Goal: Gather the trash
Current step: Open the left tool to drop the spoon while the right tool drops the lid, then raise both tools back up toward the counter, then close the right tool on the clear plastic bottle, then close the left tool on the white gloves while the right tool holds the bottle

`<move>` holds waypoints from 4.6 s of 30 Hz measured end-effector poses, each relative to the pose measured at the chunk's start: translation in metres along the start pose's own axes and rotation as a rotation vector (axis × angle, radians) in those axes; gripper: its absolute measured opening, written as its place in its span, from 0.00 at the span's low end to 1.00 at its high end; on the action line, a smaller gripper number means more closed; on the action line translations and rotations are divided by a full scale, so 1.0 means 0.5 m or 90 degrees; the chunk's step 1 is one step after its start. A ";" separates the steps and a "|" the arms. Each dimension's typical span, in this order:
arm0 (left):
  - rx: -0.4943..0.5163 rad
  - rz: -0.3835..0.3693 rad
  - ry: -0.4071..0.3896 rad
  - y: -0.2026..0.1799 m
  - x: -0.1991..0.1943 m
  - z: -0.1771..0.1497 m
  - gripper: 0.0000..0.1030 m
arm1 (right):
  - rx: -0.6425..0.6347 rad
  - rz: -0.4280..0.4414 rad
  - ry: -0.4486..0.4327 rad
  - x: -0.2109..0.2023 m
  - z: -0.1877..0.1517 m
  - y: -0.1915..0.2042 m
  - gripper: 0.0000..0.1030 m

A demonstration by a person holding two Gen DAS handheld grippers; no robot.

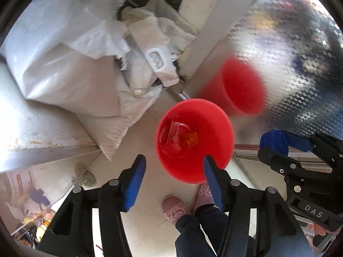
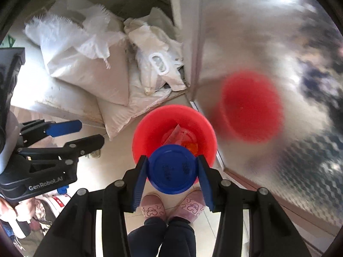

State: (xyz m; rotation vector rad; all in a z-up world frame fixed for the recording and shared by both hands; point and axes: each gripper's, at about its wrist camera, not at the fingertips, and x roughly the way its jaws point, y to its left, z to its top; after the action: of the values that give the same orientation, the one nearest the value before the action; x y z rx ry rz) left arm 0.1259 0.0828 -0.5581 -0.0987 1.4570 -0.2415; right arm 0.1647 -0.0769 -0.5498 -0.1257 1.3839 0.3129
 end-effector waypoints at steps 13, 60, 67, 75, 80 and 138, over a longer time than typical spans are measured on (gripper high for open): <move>-0.012 0.027 0.001 0.031 -0.010 -0.055 0.69 | -0.091 -0.015 0.035 0.026 -0.006 0.049 0.43; 0.211 0.038 -0.312 -0.322 -0.888 0.145 0.90 | 0.032 -0.138 -0.307 -0.879 0.045 -0.007 0.75; 0.228 0.054 -0.324 -0.375 -0.892 0.277 0.96 | 0.033 -0.153 -0.332 -0.927 0.127 -0.083 0.81; 0.207 0.064 -0.306 -0.396 -0.869 0.424 0.99 | 0.016 -0.146 -0.326 -0.931 0.248 -0.158 0.84; 0.179 0.075 -0.295 -0.394 -0.853 0.511 0.99 | -0.029 -0.132 -0.311 -0.918 0.320 -0.202 0.99; 0.258 0.001 -0.142 -0.592 -0.716 0.616 0.99 | 0.089 -0.065 -0.264 -0.902 0.334 -0.398 0.67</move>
State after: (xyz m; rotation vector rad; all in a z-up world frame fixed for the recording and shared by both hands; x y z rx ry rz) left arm 0.3667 -0.1499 -0.1125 0.1989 1.1638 -0.5030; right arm 0.3115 -0.2863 -0.0965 -0.0136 0.9803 0.1444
